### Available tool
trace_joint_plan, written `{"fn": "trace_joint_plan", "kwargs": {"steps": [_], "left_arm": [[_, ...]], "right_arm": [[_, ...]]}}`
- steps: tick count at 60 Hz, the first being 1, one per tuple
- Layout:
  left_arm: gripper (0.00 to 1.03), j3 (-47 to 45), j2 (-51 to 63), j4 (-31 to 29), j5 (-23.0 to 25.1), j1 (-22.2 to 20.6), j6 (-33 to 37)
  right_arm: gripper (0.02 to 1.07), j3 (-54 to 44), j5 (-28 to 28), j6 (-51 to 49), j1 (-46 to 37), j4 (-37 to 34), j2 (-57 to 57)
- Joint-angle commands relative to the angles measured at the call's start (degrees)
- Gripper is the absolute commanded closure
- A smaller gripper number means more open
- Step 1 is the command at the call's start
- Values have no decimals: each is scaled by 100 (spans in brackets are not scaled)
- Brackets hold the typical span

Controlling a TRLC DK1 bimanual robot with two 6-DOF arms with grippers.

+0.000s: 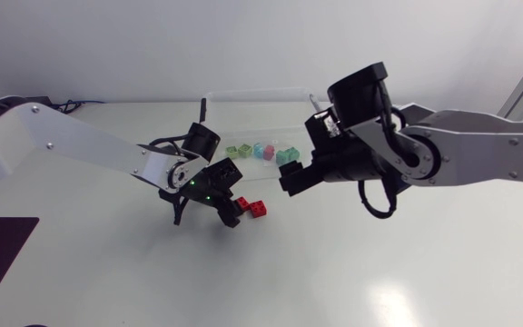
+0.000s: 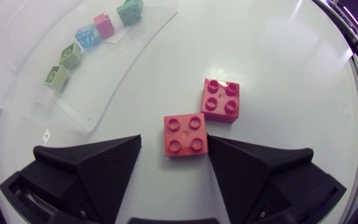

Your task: Place the duplo bricks in the container

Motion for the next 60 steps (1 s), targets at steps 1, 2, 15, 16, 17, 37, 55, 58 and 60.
{"fn": "trace_joint_plan", "kwargs": {"steps": [1,2,15,16,17,37,55,58,60], "left_arm": [[72,127,156,32,71,-13,87],[73,118,156,23,80,-13,79],[74,-189,-398,-3,229,93,-80],[75,-216,-468,-21,256,102,-106],[75,-233,-521,-21,282,119,-115],[75,-726,-2261,-320,651,541,-449],[75,-356,-2929,-390,774,901,-827],[75,-242,-2911,-302,774,972,-914],[75,-181,-2885,-223,783,998,-967]], "right_arm": [[13,-137,57,193,163,85,268],[13,-119,57,202,189,59,338],[13,179,136,307,471,15,1199],[13,215,136,307,480,-3,1270],[13,259,136,307,497,-20,1349],[13,1252,206,457,620,-310,2509],[13,1920,250,527,620,-636,3203],[15,1964,241,527,620,-644,3230],[15,1990,241,527,611,-644,3247]]}}
